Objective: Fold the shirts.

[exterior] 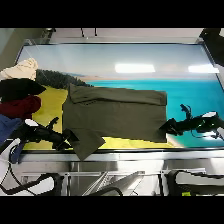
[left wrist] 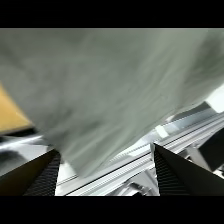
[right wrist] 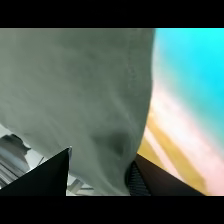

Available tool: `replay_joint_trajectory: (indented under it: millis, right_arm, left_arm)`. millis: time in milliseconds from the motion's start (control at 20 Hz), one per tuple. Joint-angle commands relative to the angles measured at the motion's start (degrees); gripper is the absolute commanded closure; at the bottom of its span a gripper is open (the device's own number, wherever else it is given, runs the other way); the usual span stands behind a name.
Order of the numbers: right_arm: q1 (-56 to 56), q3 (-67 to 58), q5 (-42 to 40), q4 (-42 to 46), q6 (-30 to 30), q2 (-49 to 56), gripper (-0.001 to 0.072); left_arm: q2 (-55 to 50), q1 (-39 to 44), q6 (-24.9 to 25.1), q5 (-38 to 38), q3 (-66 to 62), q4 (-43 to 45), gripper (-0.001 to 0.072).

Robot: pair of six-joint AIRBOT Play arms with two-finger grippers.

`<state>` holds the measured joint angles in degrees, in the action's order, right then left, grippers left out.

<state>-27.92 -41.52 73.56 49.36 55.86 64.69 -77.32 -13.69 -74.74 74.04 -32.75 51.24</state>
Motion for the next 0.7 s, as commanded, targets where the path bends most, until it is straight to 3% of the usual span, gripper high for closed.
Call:
replay_joint_trajectory:
  millis: [0, 50, 100, 150, 350, 400, 450, 550, 600, 650]
  right_arm:
    - [1.55, 0.24, 1.51, 0.55, -0.13, 0.09, 0.0273]
    - [1.51, 0.24, 1.9, 0.55, -0.13, 0.09, 0.0274]
    - [1.51, 0.26, 1.92, 0.52, -0.09, 0.09, 0.0273]
    - [1.57, 0.28, 1.95, 0.48, 0.2, 0.09, 0.0274]
    - [1.6, 0.35, 3.72, 0.55, 0.31, 0.09, 0.0274]
    - [1.57, 0.35, 4.42, 0.52, 0.42, 0.09, 0.0275]
    - [1.57, 0.35, 5.01, 0.52, 0.55, 0.09, 0.0276]
    - [1.6, 0.35, 5.64, 0.46, 1.18, 0.09, 0.0282]
    - [1.6, 0.35, 6.08, 0.11, 1.14, 0.09, 0.0314]
    - [1.6, 0.35, 6.86, -0.39, 0.92, -0.02, 0.0453]
  left_arm:
    - [-1.2, -0.02, 3.82, -4.63, 0.17, -6.03, 0.0062]
    - [-1.2, -0.02, 4.02, -5.27, -0.17, -5.66, 0.0198]
    - [-1.2, -0.02, 5.62, -5.29, -0.57, -5.81, 0.0406]
    - [-1.2, -0.02, 6.51, -5.07, -1.05, -5.81, 0.048]
    - [-1.18, -0.04, 6.67, -5.14, -2.25, -5.84, 0.0483]
    - [-1.18, -0.02, 6.88, -5.07, -2.23, -5.84, 0.0543]
    - [-1.18, -0.02, 8.37, -4.63, -2.23, -5.92, 0.0697]
    - [-1.14, -0.04, 8.81, -3.67, -2.23, -5.95, 0.0697]
    - [-0.81, -0.04, 9.18, -3.28, -2.23, -5.92, 0.0697]
    - [0.09, -0.04, 9.38, -3.21, -2.23, -5.95, 0.0697]
